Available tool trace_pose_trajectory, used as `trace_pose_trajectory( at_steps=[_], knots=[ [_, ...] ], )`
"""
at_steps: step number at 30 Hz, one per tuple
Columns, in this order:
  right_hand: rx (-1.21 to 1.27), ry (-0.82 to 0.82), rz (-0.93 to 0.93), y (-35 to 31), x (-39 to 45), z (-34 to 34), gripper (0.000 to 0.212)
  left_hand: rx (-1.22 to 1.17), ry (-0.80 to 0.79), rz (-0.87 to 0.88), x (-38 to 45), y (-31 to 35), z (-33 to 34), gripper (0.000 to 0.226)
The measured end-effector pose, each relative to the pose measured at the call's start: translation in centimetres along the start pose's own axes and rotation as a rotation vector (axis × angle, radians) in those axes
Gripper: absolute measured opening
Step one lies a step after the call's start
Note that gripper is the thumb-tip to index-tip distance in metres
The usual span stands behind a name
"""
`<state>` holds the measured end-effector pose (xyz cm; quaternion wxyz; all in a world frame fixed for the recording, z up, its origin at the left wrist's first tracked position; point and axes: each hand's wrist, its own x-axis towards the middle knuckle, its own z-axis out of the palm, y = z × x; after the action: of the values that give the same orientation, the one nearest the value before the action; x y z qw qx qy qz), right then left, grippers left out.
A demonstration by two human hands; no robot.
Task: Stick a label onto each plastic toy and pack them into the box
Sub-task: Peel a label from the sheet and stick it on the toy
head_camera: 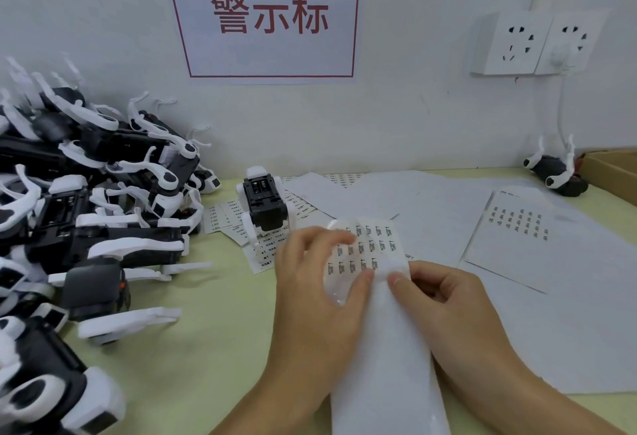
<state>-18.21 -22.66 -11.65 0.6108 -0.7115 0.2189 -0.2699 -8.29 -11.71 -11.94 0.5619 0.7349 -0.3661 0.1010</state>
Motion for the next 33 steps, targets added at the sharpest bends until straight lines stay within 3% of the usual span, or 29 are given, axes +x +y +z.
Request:
trace_pose_trajectory(
  at_steps=[2,6,9,14,19,33],
  knots=[
    [0.039,0.007,0.040,0.0,0.1,0.0,0.024,-0.082,-0.003,-0.151,0.1,0.1,0.0,0.047],
    [0.096,0.010,0.085,0.0,0.2,-0.1,0.021,-0.454,-0.181,-0.392,0.6,0.2,-0.6,0.062],
    [0.143,-0.019,0.131,0.0,0.3,-0.2,0.019,-0.513,-0.253,-0.381,1.0,-0.1,-1.0,0.065],
    [0.259,-0.078,0.183,0.0,0.5,-0.4,0.020,-0.663,-0.314,-0.365,1.3,-0.3,-1.2,0.044],
    [0.379,-0.139,0.173,-0.3,0.5,-0.5,0.021,-0.631,-0.305,-0.361,1.2,-0.6,-0.9,0.024],
    [0.430,-0.170,0.125,-0.1,0.5,-0.5,0.024,-0.568,-0.346,-0.424,1.2,-0.2,-0.7,0.039]
  ],
)
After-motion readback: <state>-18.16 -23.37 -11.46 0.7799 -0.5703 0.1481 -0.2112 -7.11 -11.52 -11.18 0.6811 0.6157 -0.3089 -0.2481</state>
